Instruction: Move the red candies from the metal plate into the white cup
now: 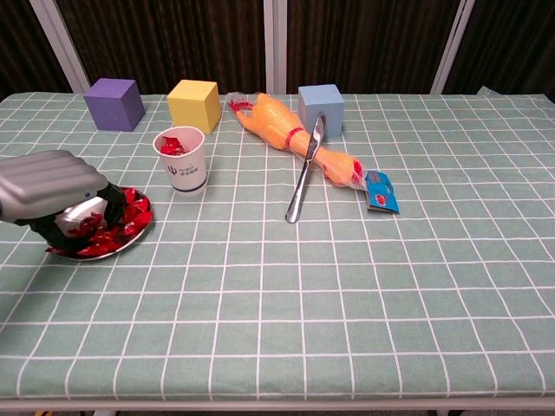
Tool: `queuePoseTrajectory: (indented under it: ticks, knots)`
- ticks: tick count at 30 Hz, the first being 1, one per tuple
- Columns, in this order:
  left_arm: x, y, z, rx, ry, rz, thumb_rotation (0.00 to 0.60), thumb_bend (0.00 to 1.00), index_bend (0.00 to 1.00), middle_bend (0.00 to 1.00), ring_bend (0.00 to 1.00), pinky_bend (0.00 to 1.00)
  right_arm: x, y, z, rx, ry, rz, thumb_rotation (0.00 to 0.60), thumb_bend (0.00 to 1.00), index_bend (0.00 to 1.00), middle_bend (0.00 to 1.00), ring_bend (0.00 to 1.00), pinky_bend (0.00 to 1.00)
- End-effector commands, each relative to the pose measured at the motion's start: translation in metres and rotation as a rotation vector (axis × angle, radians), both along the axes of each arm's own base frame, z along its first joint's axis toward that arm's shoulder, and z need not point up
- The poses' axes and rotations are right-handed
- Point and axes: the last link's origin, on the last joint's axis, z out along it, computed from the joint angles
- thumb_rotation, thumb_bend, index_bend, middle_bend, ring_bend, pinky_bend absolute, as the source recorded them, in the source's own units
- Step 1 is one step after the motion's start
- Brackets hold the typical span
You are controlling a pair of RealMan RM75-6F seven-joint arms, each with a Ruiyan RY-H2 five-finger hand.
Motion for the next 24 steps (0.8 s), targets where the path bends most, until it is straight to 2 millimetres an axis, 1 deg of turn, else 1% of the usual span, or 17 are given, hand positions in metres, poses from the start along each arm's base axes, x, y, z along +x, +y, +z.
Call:
queuePoseTrajectory:
  ticks: [1,5,8,11,14,17,20,24]
  knots:
    - [-0.002,0.002,-0.002,-0.003,-0.013,-0.001,0.600,0.38,0.58,0.60,0.96,1.00,0.000,0.000,0.000,0.000,0.000,0.001,0.600,0.12,0.13,0.27,0.23,0.56]
    - [-0.004,0.006,-0.001,0.004,-0.042,-0.001,0.600,0.46,0.65,0.70,0.98,1.00,0.000,0.001,0.001,-0.004,0.001,-0.001,0.600,0.12,0.13,0.27,0.23,0.56]
    - [-0.005,0.009,0.001,0.007,-0.065,0.008,0.600,0.49,0.69,0.74,0.99,1.00,0.000,0.001,0.001,-0.005,0.000,0.000,0.600,0.12,0.13,0.27,0.23,0.56]
    - [-0.004,0.011,0.005,0.003,-0.107,0.030,0.600,0.53,0.72,0.77,1.00,1.00,0.000,0.001,0.001,-0.004,-0.001,0.000,0.600,0.12,0.13,0.27,0.23,0.56]
    - [-0.001,0.013,0.013,0.009,-0.151,0.044,0.600,0.54,0.72,0.78,1.00,1.00,0.000,0.001,0.001,-0.003,-0.001,0.002,0.600,0.12,0.13,0.27,0.23,0.56]
    - [0.008,0.018,0.024,0.022,-0.216,0.061,0.600,0.54,0.72,0.77,1.00,1.00,0.000,0.001,0.001,-0.003,-0.002,0.004,0.600,0.12,0.13,0.27,0.23,0.56]
    - [0.023,0.030,0.039,0.058,-0.262,0.040,0.600,0.54,0.72,0.78,1.00,1.00,-0.001,0.001,0.001,-0.003,-0.003,0.003,0.600,0.12,0.13,0.27,0.23,0.56]
    - [0.054,0.052,0.056,0.110,-0.309,-0.003,0.600,0.54,0.72,0.77,1.00,1.00,-0.002,0.001,0.001,-0.004,-0.004,0.001,0.600,0.12,0.13,0.27,0.23,0.56]
